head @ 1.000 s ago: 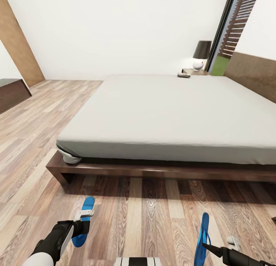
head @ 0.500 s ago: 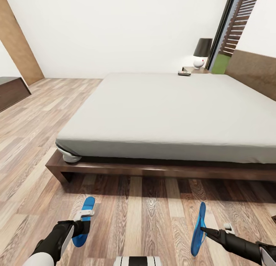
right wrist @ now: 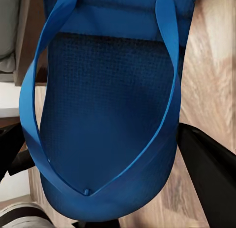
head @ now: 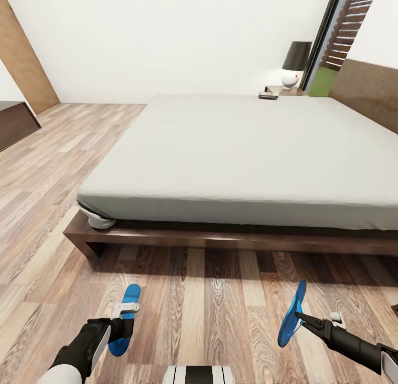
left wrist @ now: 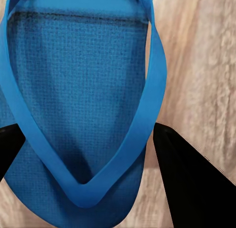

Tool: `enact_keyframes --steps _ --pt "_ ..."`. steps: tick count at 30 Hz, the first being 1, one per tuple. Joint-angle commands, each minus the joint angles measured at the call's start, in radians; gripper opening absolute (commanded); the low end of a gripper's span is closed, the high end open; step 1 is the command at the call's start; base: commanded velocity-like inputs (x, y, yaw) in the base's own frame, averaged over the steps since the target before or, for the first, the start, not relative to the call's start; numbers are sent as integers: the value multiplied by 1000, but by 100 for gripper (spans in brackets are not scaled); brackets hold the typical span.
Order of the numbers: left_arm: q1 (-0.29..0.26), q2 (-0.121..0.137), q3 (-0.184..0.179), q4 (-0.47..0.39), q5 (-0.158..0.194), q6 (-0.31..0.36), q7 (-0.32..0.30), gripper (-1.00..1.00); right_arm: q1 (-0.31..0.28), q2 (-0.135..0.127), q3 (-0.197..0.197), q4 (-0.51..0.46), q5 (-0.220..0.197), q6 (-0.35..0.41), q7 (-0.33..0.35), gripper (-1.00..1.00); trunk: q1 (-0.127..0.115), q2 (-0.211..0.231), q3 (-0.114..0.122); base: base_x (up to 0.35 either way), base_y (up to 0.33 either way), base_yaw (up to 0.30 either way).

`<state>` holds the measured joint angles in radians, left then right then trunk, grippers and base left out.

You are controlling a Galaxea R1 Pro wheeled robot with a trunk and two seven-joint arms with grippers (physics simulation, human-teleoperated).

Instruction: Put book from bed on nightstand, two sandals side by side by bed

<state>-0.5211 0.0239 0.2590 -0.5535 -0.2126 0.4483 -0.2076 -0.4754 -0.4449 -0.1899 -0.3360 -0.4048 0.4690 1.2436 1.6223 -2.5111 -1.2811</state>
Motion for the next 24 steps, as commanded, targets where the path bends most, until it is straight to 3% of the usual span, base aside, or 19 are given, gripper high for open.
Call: enact_keyframes --steps 1,18,24 --pt "0 0 6 -2 -11 4 -10 -100 -1 0 -3 0 -3 10 2 -100 0 -1 -5 0 0 0" --pt "0 1 7 -2 -11 4 -9 -100 -1 2 -2 0 -3 10 1 -100 8 -5 -70 0 0 0" --pt "0 7 13 -3 -11 -20 24 -100 -1 2 -2 0 -3 10 0 -100 8 -5 -70 0 0 0"
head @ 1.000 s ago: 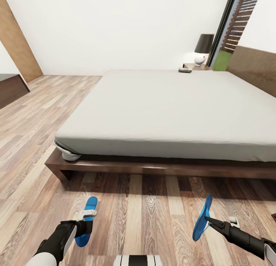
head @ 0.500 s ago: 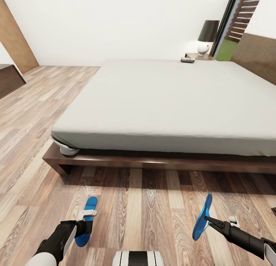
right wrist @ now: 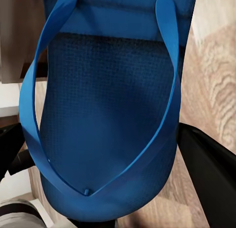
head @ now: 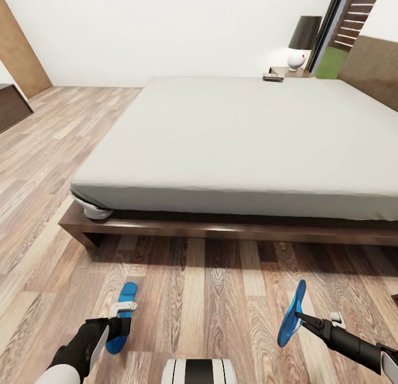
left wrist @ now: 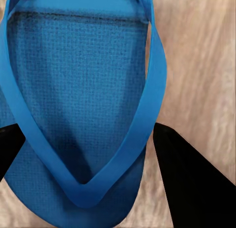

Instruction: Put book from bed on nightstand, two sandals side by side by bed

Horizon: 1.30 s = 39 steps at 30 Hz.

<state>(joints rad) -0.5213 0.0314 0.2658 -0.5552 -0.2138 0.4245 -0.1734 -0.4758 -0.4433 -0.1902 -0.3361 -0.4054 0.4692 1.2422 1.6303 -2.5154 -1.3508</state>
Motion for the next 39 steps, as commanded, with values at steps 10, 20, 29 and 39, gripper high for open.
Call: enact_keyframes --steps 10,20,29,39 --pt "-1 8 7 -36 -10 -73 123 -100 -1 1 -2 0 -3 8 -1 -100 0 0 -1 0 0 0" --pt "-2 11 7 -93 -10 -73 130 -100 -1 2 -2 0 -3 8 -1 -100 0 0 -1 0 0 0" --pt "-2 10 7 -93 -10 -74 130 -100 0 2 -2 0 -3 8 -1 -100 0 0 -1 0 0 0" --pt "-2 7 7 -94 -10 -73 132 -100 -1 2 -2 0 -1 8 -3 -100 0 0 -1 190 0 0"
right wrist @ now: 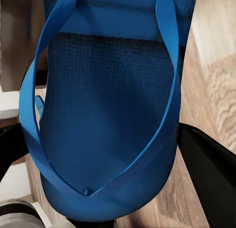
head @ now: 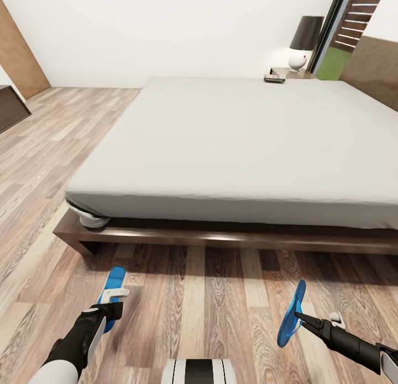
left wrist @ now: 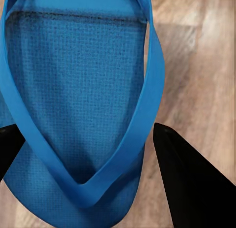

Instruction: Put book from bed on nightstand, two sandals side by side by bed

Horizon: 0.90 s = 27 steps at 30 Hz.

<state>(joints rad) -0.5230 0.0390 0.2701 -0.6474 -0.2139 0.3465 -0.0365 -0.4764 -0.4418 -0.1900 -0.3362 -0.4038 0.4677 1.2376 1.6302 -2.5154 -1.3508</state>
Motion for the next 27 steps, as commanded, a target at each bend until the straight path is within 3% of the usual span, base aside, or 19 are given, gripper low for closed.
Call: enact_keyframes --steps 1,12,18,27 --pt "0 -1 3 -2 -10 5 -5 -100 0 0 -2 0 -3 9 2 -100 0 0 -1 43 0 0" --pt "0 -1 3 -1 -10 6 -5 -100 1 0 -2 0 -3 9 2 -100 0 0 -1 174 114 0" --pt "0 -1 3 -2 -10 6 -5 -100 -1 0 -2 0 -3 9 2 -100 0 0 -1 29 21 0" --pt "0 -4 0 -1 -10 6 -4 -100 0 0 -2 0 -3 9 2 -100 4 -2 -35 0 0 0"
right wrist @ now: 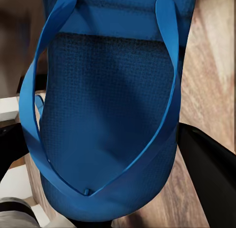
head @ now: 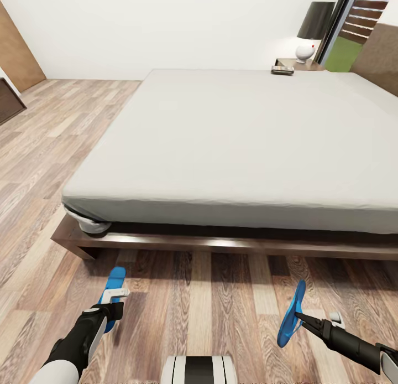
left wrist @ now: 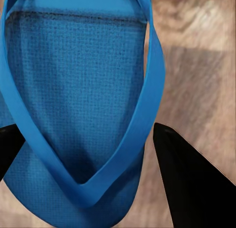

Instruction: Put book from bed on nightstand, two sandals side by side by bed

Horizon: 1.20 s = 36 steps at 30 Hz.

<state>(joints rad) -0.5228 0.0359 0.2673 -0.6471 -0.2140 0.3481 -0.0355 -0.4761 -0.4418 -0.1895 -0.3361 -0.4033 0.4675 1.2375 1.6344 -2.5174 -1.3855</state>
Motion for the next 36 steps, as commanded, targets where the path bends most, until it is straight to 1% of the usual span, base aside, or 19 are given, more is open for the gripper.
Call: enact_keyframes --steps 1,32,36 --pt "0 -1 3 -2 -10 5 -5 -100 -1 0 -2 0 -3 10 2 -100 0 -1 -5 0 0 0" --pt "0 -1 3 0 -10 5 -5 -100 0 0 -2 0 -3 10 2 -100 14 -8 -124 0 0 0" --pt "0 -1 3 0 -10 5 -6 -100 -1 0 -2 0 -3 10 2 -100 14 -8 -124 0 0 0"
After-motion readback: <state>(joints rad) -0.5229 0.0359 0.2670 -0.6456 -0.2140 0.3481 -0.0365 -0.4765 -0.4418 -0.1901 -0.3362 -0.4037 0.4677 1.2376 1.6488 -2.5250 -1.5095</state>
